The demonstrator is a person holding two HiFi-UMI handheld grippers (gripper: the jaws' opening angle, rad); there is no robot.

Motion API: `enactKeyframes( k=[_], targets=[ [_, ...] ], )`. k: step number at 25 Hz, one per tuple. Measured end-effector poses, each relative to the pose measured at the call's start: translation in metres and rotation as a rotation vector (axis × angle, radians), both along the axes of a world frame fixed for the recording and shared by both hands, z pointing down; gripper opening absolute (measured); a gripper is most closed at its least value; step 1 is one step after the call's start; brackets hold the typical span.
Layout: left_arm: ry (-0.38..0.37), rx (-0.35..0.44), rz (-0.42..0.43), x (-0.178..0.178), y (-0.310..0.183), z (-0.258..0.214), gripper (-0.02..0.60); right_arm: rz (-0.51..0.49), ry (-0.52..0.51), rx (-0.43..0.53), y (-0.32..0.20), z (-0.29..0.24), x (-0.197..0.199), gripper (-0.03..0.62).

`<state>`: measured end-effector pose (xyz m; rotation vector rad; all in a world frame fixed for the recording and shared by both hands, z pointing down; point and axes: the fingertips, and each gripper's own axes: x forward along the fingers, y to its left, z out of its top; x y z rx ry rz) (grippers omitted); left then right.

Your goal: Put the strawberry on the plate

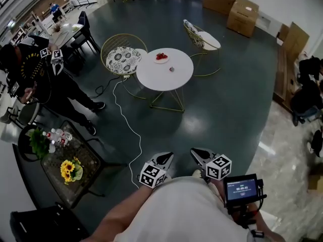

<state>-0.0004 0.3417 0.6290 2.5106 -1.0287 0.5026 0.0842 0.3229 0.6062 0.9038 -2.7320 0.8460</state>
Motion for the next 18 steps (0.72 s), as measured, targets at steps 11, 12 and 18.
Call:
enactKeyframes(
  k=[11,12,18],
  targets=[
    [-0.036,-0.003,-0.047,0.015,-0.001,-0.005,0.008,-0.016,-0.028,-0.009,-0.003,-0.002,0.018,0.008],
    [-0.040,-0.003,-0.048,0.015,-0.001,-0.004,0.008,-0.014,-0.031,-0.011,-0.004,-0.001,0.019,0.008],
    [-0.063,-0.007,-0.023,0.026,0.002,0.003,0.008,0.002,-0.044,-0.017,-0.006,0.005,0.028,0.008]
  ],
)
